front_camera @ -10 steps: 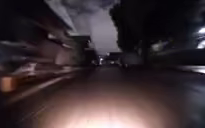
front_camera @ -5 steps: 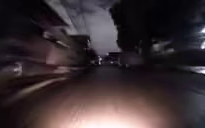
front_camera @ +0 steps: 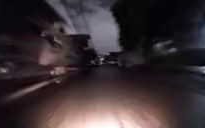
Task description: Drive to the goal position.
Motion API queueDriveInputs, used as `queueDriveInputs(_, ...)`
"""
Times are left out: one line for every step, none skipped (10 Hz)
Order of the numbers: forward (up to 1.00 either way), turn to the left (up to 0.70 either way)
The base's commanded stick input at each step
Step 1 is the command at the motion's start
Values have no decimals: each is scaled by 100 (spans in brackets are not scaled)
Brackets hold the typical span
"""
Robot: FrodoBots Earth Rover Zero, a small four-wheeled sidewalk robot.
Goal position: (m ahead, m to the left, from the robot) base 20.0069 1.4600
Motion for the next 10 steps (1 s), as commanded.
queueDriveInputs(100, 0)
queueDriveInputs(100, 0)
queueDriveInputs(100, 0)
queueDriveInputs(100, 0)
queueDriveInputs(100, 0)
queueDriveInputs(100, 0)
queueDriveInputs(100, 0)
queueDriveInputs(100, 0)
queueDriveInputs(100, 0)
queueDriveInputs(100, 0)
